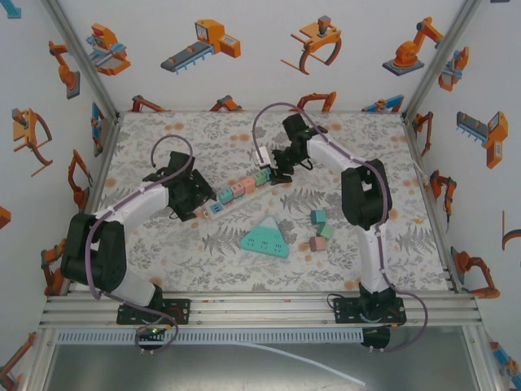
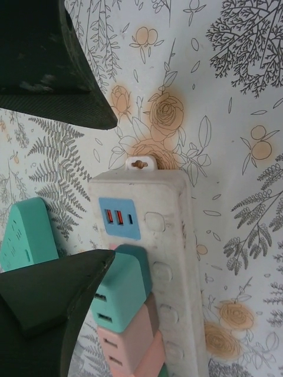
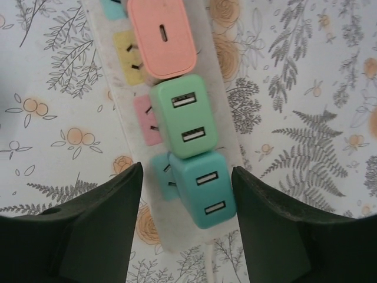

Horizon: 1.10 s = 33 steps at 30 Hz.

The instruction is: Pull the plug off the socket

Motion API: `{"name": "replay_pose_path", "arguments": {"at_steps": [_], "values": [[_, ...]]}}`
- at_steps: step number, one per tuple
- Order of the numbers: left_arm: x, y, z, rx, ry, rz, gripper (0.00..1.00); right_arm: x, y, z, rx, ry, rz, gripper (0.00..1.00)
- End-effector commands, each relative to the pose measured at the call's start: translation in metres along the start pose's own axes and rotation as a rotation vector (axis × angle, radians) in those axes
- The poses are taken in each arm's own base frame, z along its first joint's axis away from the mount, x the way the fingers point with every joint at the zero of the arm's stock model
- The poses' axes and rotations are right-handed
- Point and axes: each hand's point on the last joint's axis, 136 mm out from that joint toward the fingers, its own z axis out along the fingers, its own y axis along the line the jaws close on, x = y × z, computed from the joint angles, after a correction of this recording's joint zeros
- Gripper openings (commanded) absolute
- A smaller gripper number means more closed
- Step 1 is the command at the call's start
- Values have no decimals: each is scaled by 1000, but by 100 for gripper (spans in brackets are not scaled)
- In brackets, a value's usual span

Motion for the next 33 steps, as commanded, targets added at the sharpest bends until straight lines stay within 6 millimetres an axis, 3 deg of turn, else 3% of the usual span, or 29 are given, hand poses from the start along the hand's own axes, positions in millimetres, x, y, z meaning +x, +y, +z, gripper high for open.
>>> {"name": "replay_pose_path", "arguments": {"at_steps": [1, 7, 16, 20, 25, 33], "values": [[2, -6, 4, -33, 23, 100, 75, -8, 9, 4, -48, 28, -18, 51], [4, 0, 12, -84, 41, 131, 72, 4, 21, 2, -88, 103, 19, 35], [-2, 2, 25, -122, 43, 170, 66, -21, 34, -5, -73, 23, 26, 27], [-3, 13, 28, -173, 30, 173, 63, -29, 38, -4, -67, -17, 44, 25], [-5, 32, 31, -289, 33, 186, 62, -40, 30, -10, -46, -48, 87, 14], [-3, 40, 35, -323, 53, 196, 55, -56, 9, -24, 5, -74, 116, 11]]}}
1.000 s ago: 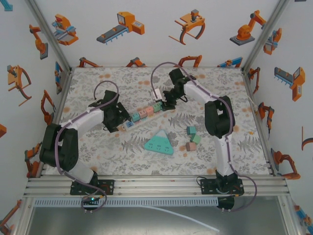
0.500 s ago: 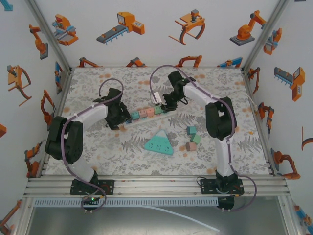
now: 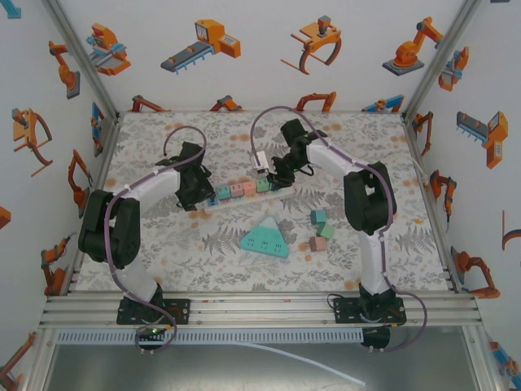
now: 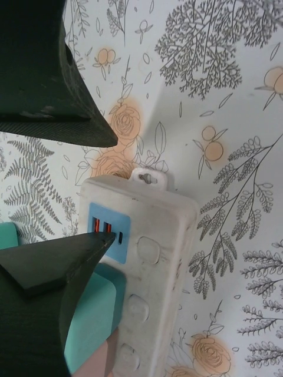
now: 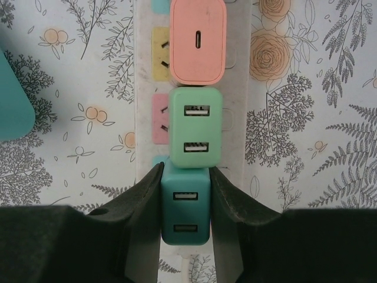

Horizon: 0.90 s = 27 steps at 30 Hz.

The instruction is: Pull the plug off the socket

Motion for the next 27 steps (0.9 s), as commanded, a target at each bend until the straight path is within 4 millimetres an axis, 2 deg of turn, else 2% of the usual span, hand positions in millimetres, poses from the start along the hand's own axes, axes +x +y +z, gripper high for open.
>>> {"name": "replay_pose_path", "arguments": {"at_steps": [1, 6, 11, 17, 23, 27], "values": [[22, 39, 20, -174, 77, 64, 55, -46, -13, -24, 43, -104, -15, 10], [29, 38, 26, -192, 110, 92, 54, -57, -17, -31, 56, -135, 0, 9], [29, 43, 27, -230, 102, 105, 54, -71, -21, -41, 66, -196, 16, 8], [25, 42, 24, -234, 84, 109, 54, -76, -24, -52, 96, -197, -1, 8], [10, 35, 7, -198, 20, 107, 55, -91, -25, -78, 174, -187, -3, 8], [-8, 26, -14, -142, -56, 116, 56, -107, -30, -104, 283, -216, 98, 8]]}}
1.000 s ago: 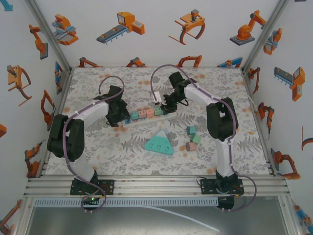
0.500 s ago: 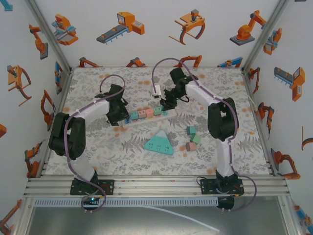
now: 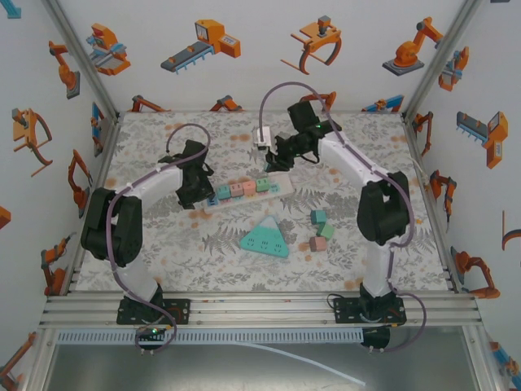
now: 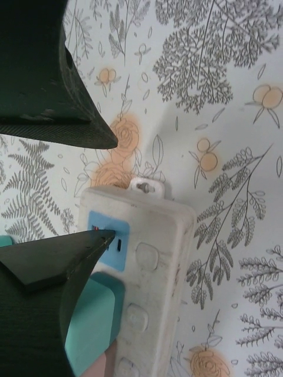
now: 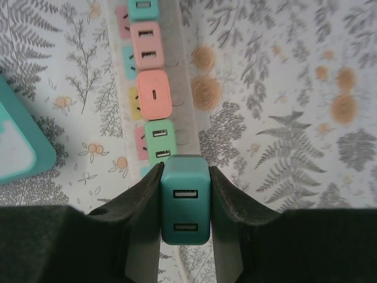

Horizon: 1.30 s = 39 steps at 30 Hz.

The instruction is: Pull the plug off the socket

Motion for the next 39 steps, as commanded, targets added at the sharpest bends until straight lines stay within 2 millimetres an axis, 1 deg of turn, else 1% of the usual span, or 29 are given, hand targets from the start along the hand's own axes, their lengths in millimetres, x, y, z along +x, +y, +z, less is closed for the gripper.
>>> {"name": "replay_pose_path", "arguments": {"at_steps": [1, 4, 6, 9, 11, 13, 16, 17, 19, 21, 22, 24, 26, 30, 32, 34, 39], "values": [[-6, 18, -13, -44, -48, 54, 56, -39, -12, -31, 124, -84, 79, 7], [-19, -9, -32, 163, -98, 37, 56, -54, -21, -53, 250, -160, 230, 5], [-30, -24, -50, 292, -139, 32, 57, -60, -26, -72, 335, -230, 358, 4], [-45, -39, -80, 435, -217, 63, 59, -60, -32, -105, 442, -359, 575, 0], [-51, -50, -104, 551, -265, 105, 59, -56, -28, -122, 474, -450, 714, 0], [-56, -63, -135, 700, -321, 167, 61, -45, -22, -136, 506, -527, 866, 0], [-50, -81, -183, 931, -404, 296, 64, -20, -9, -144, 532, -576, 1071, 0], [-47, -84, -196, 982, -428, 337, 65, -10, -3, -146, 541, -582, 1137, 0], [-36, -90, -222, 1086, -464, 442, 66, 8, 12, -141, 533, -591, 1258, 0], [-21, -95, -244, 1184, -480, 550, 68, 21, 28, -133, 504, -593, 1336, 0], [-15, -96, -254, 1228, -489, 594, 68, 27, 35, -129, 496, -584, 1370, 0], [1, -98, -273, 1308, -508, 685, 69, 47, 51, -119, 494, -541, 1453, 0], [15, -100, -284, 1351, -518, 766, 70, 64, 65, -113, 505, -500, 1507, 0], [46, -104, -291, 1381, -495, 910, 74, 94, 93, -97, 510, -420, 1580, 0], [59, -108, -289, 1382, -474, 967, 77, 105, 103, -89, 511, -395, 1616, 1], [69, -110, -286, 1364, -461, 1007, 79, 116, 111, -82, 531, -364, 1652, 1], [83, -113, -275, 1295, -454, 1074, 80, 140, 123, -64, 630, -224, 1689, 3]]}}
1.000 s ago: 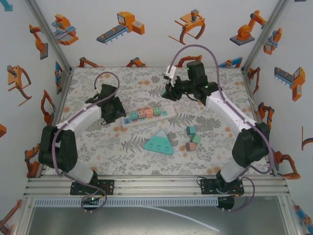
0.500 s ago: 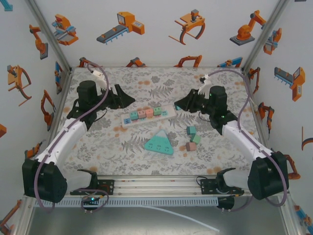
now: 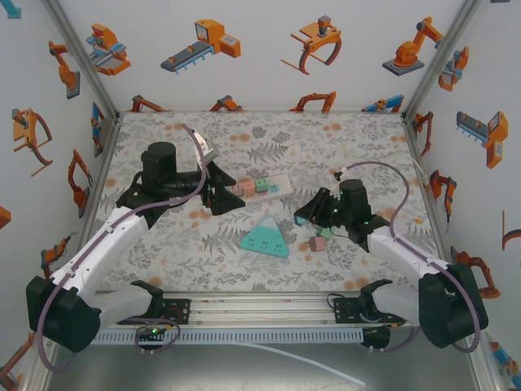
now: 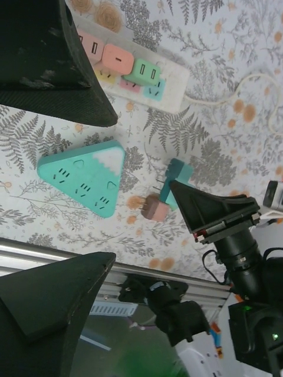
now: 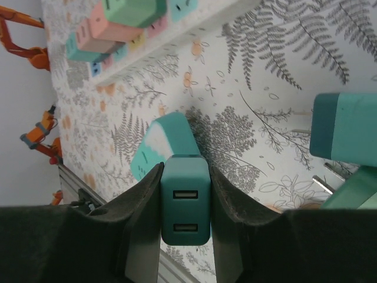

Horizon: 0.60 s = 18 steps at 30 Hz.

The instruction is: Pull the plug off the socket

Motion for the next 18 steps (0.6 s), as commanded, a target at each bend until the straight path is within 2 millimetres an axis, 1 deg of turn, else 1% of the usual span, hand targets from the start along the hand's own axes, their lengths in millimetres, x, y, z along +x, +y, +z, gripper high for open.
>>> {"name": "replay_pose_path", "arguments": {"at_steps": [1, 4, 6, 11, 13, 15, 18], "values": [[4, -5, 1, -18, 46, 90, 81, 1, -13, 8, 116, -28, -2, 3], [8, -2, 4, -35, 68, 90, 87, 4, -14, 21, 123, -24, -22, 6], [10, 0, 6, -44, 75, 85, 89, 6, -15, 30, 121, -25, -25, 7], [12, 2, 8, -43, 82, 75, 89, 15, -16, 52, 140, 10, -76, 11], [13, 3, 8, -50, 85, 72, 89, 19, -18, 57, 147, 20, -86, 14], [13, 5, 8, -59, 87, 71, 89, 22, -23, 61, 159, 27, -86, 18], [14, 9, 8, -79, 91, 64, 89, 27, -31, 61, 194, 34, -85, 28]]}}
